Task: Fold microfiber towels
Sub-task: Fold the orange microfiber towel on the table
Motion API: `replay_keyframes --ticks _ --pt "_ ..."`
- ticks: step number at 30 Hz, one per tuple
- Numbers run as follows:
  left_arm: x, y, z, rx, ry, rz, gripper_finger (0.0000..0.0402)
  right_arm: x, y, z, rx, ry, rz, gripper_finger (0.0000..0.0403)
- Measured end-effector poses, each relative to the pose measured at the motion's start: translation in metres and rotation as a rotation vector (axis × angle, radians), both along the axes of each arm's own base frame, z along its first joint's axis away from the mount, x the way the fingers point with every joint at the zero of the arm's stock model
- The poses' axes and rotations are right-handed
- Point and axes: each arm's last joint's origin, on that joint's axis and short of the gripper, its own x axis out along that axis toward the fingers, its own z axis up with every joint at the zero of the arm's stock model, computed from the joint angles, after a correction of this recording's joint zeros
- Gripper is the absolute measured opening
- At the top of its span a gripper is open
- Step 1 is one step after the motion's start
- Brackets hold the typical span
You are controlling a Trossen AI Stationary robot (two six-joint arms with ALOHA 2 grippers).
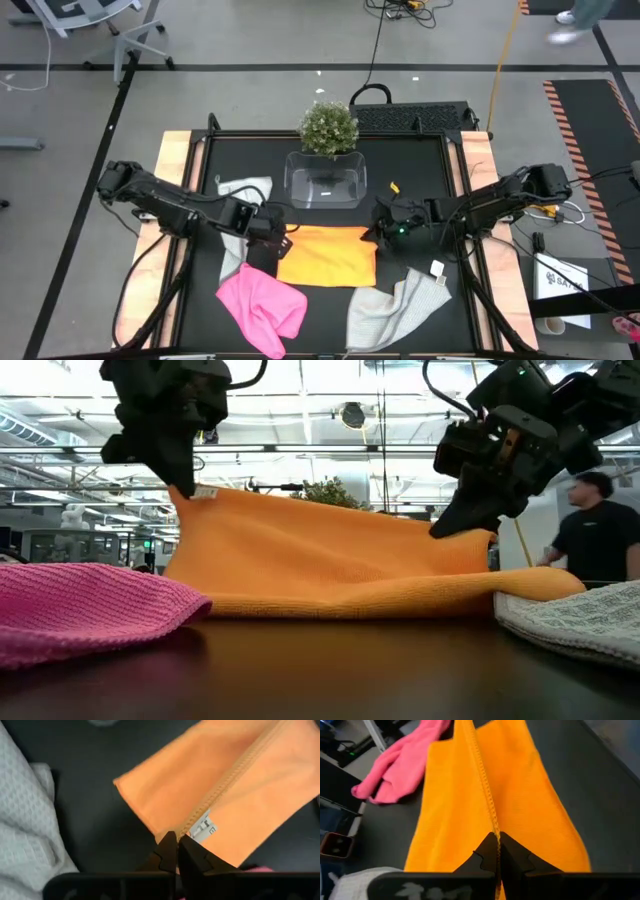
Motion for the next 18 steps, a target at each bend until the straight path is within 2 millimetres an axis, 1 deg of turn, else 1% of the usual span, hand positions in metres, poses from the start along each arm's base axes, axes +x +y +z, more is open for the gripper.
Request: replay_keyframes --ticks 4,7,14,18 --pt "0.001 0.004 0.0 0.009 -0.005 0.001 0.0009 0.0 -0.002 0.0 -0.002 -0.002 -0.007 0.0" --pt "0.0 0.006 -0.004 0.012 0.005 0.004 0.0015 0.0 -0.003 -0.001 -0.003 0.005 -0.011 0.0007" --pt "-0.007 0.008 -0.017 0.021 0.056 0.012 0.0055 -0.007 -0.004 -0.009 -0.018 0.113 -0.007 0.0039" --pt "-0.006 0.012 -0.018 0.041 0.054 0.013 0.0079 -0.007 -0.005 -0.009 -0.073 0.101 0.023 0.0057"
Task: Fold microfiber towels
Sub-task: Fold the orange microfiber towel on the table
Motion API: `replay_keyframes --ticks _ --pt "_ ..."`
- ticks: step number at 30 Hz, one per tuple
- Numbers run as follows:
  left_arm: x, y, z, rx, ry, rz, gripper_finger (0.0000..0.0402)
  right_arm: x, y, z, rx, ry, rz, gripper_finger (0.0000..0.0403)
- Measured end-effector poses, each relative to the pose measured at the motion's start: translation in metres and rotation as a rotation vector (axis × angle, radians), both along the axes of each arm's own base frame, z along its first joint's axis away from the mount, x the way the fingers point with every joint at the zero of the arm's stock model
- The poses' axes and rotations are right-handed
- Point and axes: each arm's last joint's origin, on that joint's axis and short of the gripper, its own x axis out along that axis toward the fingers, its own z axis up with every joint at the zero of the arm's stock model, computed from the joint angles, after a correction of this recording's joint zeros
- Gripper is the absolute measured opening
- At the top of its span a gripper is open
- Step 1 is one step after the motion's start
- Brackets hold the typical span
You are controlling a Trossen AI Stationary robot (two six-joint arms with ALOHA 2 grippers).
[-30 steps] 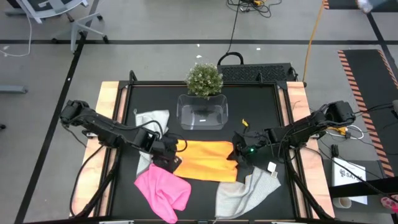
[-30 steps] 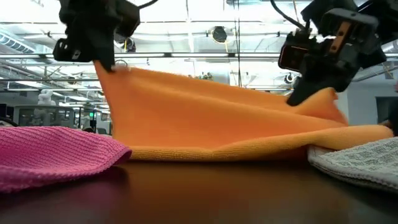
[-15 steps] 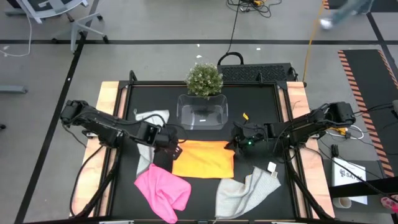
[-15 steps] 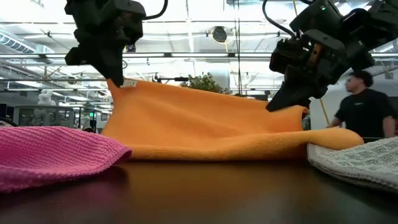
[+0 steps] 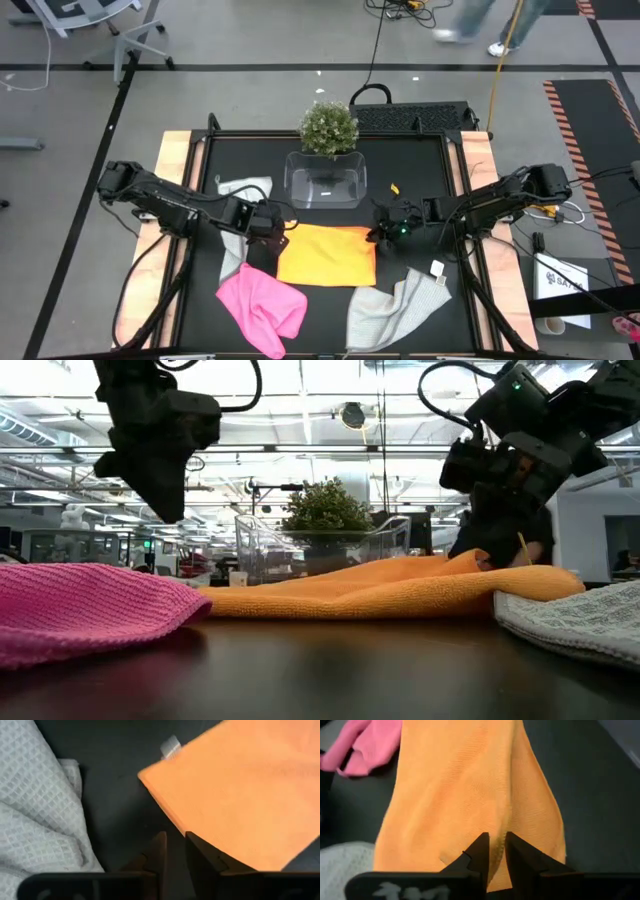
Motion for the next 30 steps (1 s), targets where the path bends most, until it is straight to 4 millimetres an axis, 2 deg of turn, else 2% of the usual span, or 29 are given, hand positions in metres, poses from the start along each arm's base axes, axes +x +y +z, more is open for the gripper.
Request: replay_keyframes --ticks 4,9,13,18,21,23,27,30 --pt "0.002 0.006 0.0 0.004 -0.009 0.01 0.0087 0.0 -0.009 0.0 -0.135 -0.01 -0.04 0.0067" --pt "0.014 0.002 0.005 -0.042 -0.132 -0.057 0.0088 0.0 -0.022 -0.001 -0.23 -0.004 -0.074 0.0068" --pt "0.023 -0.006 0.011 -0.079 -0.24 -0.19 0.0088 0.0 -0.023 0.007 -0.135 -0.039 -0.086 0.0068" --pt "0.023 -0.013 0.011 -0.067 -0.244 -0.303 0.0088 0.0 -0.013 0.025 0.078 -0.107 -0.025 0.0055" --pt "0.027 -0.016 0.0 -0.059 -0.22 -0.329 0.0088 -0.002 -0.003 0.032 0.109 -0.132 0.01 0.003" --pt "0.027 -0.018 -0.014 -0.063 -0.157 -0.347 0.0088 -0.002 0.003 0.033 0.107 -0.133 0.032 0.0009" --pt "0.038 -0.026 -0.04 -0.131 -0.136 -0.396 0.0088 -0.002 0.01 0.03 0.103 -0.107 0.014 0.0005" --pt "0.049 -0.033 -0.051 -0.188 -0.175 -0.433 0.0088 -0.005 0.012 0.023 0.074 -0.041 0.014 0.0001"
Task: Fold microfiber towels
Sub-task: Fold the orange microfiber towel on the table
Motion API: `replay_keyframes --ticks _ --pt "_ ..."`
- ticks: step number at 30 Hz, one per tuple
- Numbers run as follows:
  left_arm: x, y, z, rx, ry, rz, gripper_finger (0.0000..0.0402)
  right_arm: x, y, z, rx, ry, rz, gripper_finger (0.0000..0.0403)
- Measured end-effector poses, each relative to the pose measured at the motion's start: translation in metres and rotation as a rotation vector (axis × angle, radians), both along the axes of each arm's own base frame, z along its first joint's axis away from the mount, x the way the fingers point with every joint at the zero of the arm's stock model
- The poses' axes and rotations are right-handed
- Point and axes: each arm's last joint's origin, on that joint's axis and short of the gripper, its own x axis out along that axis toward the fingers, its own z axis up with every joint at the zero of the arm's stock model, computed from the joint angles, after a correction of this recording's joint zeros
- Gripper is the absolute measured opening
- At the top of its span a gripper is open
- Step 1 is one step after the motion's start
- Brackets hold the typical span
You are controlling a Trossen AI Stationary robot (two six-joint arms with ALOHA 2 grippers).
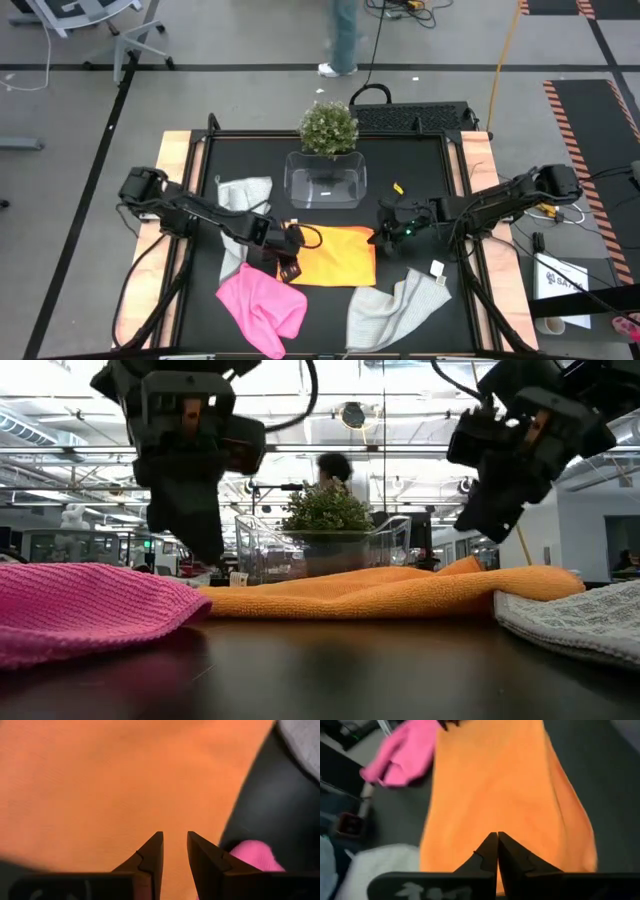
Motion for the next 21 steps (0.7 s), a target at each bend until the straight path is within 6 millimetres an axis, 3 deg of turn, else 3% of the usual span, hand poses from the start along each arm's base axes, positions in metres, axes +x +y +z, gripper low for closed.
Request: replay_keyframes --ticks 5,21 --pt "0.006 -0.006 -0.013 -0.014 0.006 -0.002 0.0088 -0.001 -0.001 -0.013 -0.05 0.087 -0.044 0.0001" --pt "0.005 -0.006 -0.017 0.015 0.027 0.012 0.0088 0.015 -0.001 -0.024 0.012 0.044 -0.167 0.0"
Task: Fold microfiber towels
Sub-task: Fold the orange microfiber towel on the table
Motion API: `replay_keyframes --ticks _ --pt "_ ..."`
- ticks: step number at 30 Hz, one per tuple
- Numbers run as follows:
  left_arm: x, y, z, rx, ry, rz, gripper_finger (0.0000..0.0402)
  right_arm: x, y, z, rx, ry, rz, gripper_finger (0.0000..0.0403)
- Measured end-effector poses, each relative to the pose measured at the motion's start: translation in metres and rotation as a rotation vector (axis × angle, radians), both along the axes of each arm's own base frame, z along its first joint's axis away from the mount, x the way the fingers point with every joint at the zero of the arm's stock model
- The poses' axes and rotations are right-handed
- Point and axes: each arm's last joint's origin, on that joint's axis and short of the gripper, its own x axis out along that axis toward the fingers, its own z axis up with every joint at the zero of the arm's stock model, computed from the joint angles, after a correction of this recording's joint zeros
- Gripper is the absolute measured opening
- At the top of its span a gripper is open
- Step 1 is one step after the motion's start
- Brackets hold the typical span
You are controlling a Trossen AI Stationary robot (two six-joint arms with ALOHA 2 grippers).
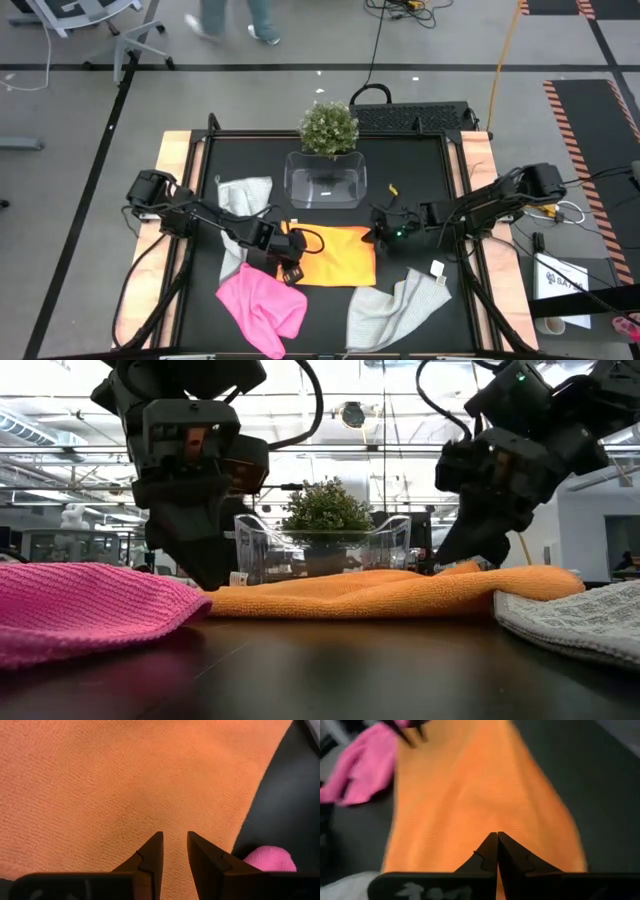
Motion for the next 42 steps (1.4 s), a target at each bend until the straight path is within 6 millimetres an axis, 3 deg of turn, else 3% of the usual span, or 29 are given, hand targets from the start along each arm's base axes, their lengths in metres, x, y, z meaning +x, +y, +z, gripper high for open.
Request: replay_keyframes --ticks 9,16,22,29,42 --pt "-0.001 0.001 -0.001 0.017 0.012 0.012 0.0088 0.001 -0.003 -0.004 -0.032 0.011 -0.094 0.0" --pt "-0.002 0.002 -0.001 0.026 0.019 0.023 0.0088 0.01 0.005 0.01 0.068 -0.148 -0.032 0.0" --pt "-0.001 0.005 -0.001 0.026 0.018 0.033 0.0088 0.005 0.006 0.003 0.062 -0.066 -0.059 0.0" --pt "0.001 0.012 -0.001 0.026 0.017 0.054 0.0088 0.014 0.007 0.008 -0.016 0.048 -0.014 0.0" --pt "0.002 0.015 -0.001 0.02 0.019 0.074 0.0088 0.024 0.005 -0.017 -0.072 0.177 0.053 0.0"
